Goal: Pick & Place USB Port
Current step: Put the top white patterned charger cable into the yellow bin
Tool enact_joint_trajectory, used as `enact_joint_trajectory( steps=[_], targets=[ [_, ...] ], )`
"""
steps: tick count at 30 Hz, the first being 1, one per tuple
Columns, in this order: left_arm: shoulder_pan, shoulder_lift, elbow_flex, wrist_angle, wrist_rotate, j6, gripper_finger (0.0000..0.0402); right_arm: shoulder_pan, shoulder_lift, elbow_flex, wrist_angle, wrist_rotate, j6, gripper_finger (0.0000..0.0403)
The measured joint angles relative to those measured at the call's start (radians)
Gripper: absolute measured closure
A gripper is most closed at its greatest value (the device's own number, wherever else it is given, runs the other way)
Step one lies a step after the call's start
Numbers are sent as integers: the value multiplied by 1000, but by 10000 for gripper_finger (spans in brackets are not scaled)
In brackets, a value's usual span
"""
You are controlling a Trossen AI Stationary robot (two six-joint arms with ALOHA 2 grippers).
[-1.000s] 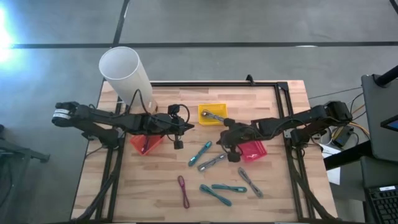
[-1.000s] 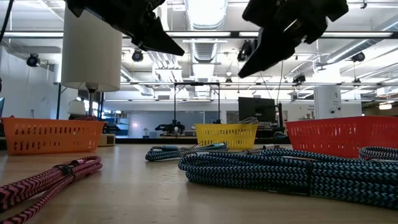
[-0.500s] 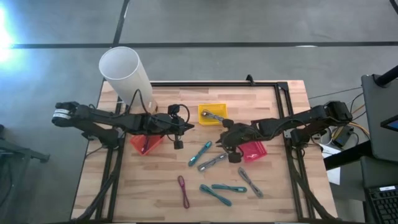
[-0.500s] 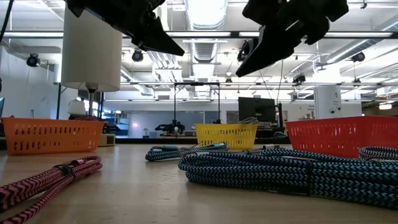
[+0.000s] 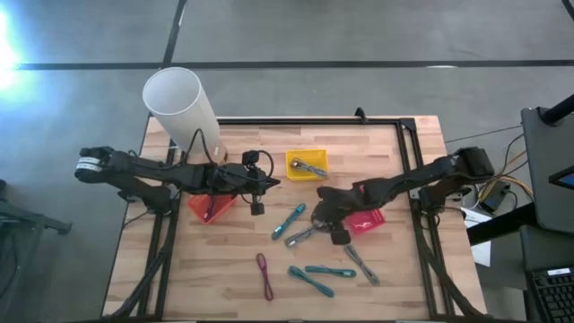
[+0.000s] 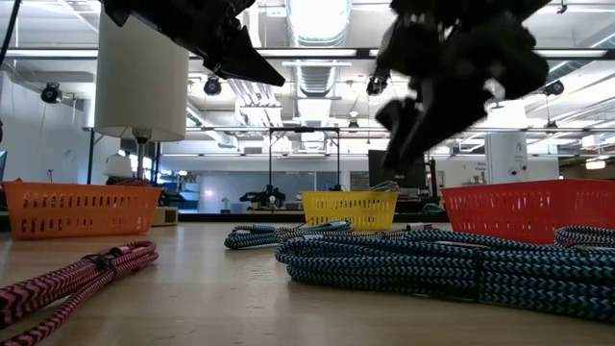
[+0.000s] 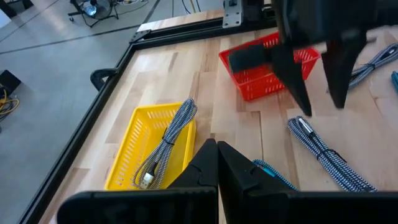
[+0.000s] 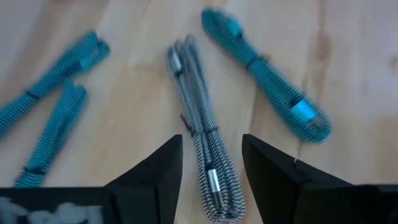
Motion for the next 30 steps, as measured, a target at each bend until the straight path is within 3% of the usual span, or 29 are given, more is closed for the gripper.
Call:
enact_joint_trajectory(
  steps=[7,14,25,30],
  targets=[
    [0,0,0,0,0,0,401,0,162,0,88,-2,-3,239],
    [0,0,0,0,0,0,401,0,223,1,87,5,-11,253],
    [0,0,0,0,0,0,401,-2,216,3,83,9,57,365],
    [0,0,0,0,0,0,401,-3,169,25,-4,6,182,379]
  ],
)
